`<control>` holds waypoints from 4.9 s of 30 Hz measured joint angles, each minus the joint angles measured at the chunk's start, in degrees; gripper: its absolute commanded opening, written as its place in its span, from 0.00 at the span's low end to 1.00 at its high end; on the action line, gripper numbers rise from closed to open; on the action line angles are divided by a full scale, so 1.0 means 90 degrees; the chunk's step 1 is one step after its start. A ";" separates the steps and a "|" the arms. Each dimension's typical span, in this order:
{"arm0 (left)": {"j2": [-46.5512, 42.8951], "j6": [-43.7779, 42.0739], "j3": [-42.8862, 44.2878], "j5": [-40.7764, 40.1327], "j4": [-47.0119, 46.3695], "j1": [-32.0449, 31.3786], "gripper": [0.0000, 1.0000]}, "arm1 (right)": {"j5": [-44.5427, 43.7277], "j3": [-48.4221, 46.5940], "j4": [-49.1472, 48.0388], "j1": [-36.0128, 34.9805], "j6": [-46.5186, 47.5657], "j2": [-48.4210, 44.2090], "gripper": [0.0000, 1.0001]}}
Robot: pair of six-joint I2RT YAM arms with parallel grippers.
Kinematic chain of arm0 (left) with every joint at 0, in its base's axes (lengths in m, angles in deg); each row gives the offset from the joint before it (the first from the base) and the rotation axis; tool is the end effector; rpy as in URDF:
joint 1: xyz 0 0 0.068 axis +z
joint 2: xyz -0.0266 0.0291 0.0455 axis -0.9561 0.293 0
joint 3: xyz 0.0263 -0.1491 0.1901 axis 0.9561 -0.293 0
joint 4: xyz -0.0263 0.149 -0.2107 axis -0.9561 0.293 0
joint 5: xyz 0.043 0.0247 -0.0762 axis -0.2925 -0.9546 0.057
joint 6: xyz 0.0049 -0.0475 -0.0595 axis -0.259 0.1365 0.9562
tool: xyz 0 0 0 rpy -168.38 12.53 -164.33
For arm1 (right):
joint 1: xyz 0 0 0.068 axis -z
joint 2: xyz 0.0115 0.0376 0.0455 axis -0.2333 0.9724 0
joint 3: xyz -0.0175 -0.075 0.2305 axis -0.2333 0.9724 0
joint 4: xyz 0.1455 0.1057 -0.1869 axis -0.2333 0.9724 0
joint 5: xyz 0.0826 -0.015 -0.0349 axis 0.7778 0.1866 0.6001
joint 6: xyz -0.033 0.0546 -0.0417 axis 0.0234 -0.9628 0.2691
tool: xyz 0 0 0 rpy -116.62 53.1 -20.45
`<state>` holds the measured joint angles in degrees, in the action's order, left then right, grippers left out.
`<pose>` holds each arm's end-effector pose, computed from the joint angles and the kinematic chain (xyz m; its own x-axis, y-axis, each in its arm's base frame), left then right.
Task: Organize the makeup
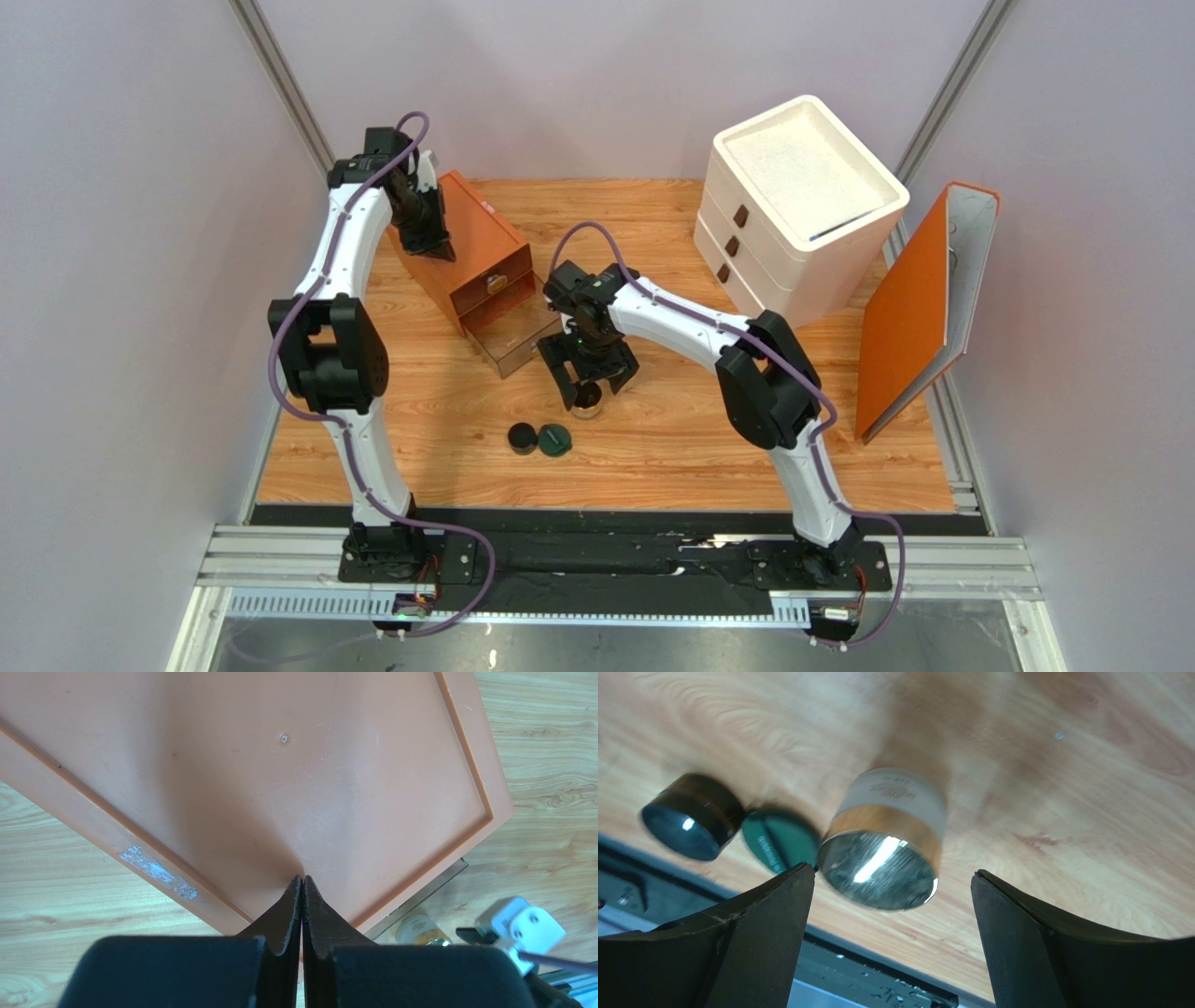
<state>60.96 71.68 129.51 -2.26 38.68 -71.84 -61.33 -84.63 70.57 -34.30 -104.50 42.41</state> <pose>0.4275 -0.0077 0.2499 -0.8926 -0.2292 -0.3881 -0.1049 0.9430 -0.3157 0.2740 0.3171 0.1439 -0.8729 -0.4796 -0.0892 -0.4875 0.8511 0.1950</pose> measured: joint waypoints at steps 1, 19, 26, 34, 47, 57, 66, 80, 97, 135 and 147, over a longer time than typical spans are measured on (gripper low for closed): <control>0.0000 -0.0002 0.0000 0.0000 0.0000 0.0000 0.00 | -0.0083 0.0000 0.0000 0.0007 0.0000 0.0075 0.86; -0.0036 -0.0012 -0.0085 0.0012 -0.0075 0.0000 0.00 | -0.0566 -0.0080 -0.0104 0.0010 -0.0083 0.0384 0.00; -0.0036 -0.0012 -0.0085 0.0039 -0.0078 0.0002 0.00 | -0.0731 -0.0469 -0.0134 0.0010 -0.0078 0.0376 0.00; -0.0036 -0.0012 -0.0085 0.0049 -0.0075 0.0005 0.00 | -0.0726 -0.1530 -0.0687 0.0012 -0.0075 0.0355 0.00; -0.0036 -0.0012 -0.0085 0.0049 -0.0078 0.0005 0.00 | -0.0532 -0.3417 -0.1447 0.0012 -0.0508 0.1217 0.07; -0.0036 -0.0010 -0.0095 0.0078 -0.0087 0.0005 0.00 | -0.0488 -0.3225 -0.1341 0.0012 -0.0692 0.1598 0.58; -0.0039 -0.0010 -0.0107 0.0107 -0.0095 0.0005 0.00 | -0.0525 -0.3225 -0.1496 0.0012 -0.0789 0.1593 0.76; -0.0051 -0.0012 -0.0121 0.0117 -0.0104 0.0005 0.00 | -0.0539 -0.1209 -0.1515 -0.0036 0.0010 -0.0376 0.73; -0.0117 -0.0041 -0.0243 0.0117 -0.0199 0.0007 0.00 | -0.0466 0.1263 -0.1103 -0.1071 0.0962 -0.0760 0.65; -0.0192 -0.0090 -0.0384 0.0124 -0.0340 0.0010 0.00 | -0.0918 0.0085 -0.0954 -0.0971 0.1066 -0.0216 0.00; -0.0192 -0.0090 -0.0384 0.0129 -0.0347 0.0010 0.00 | -0.1452 -0.1763 -0.0945 -0.0576 0.1061 -0.0148 0.00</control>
<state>59.23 70.87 126.05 -1.10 35.55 -71.75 -74.40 -100.50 62.07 -39.48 -94.95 41.08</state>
